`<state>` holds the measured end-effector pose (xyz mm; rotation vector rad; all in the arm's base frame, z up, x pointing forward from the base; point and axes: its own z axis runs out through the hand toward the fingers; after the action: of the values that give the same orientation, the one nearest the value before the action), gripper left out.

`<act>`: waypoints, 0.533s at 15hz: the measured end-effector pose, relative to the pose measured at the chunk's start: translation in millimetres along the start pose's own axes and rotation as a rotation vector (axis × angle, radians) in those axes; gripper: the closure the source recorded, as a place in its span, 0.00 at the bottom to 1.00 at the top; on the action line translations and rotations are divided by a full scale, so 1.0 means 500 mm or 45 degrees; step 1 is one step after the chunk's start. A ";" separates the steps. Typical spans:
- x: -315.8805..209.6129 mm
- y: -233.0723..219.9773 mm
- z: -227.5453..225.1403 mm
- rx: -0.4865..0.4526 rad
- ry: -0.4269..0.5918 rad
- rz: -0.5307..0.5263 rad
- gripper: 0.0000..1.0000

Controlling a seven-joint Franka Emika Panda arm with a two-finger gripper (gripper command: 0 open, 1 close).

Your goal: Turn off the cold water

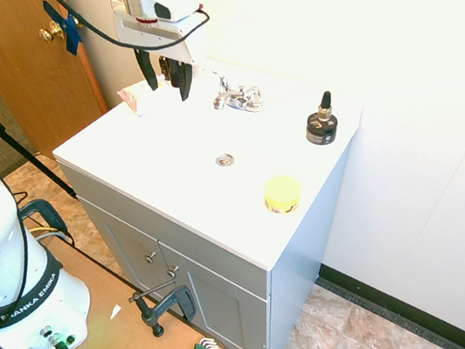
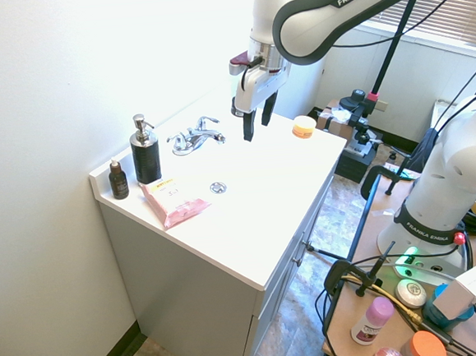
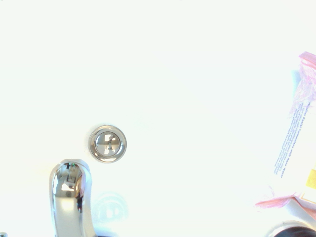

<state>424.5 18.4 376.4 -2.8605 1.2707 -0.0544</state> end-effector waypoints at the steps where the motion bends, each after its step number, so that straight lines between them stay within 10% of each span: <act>1: 0.000 0.000 0.001 0.000 0.000 0.000 0.00; 8: 0.122 -0.070 0.036 0.045 0.122 0.317 0.00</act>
<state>492.1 -3.7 360.9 -2.6760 1.6156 -0.2108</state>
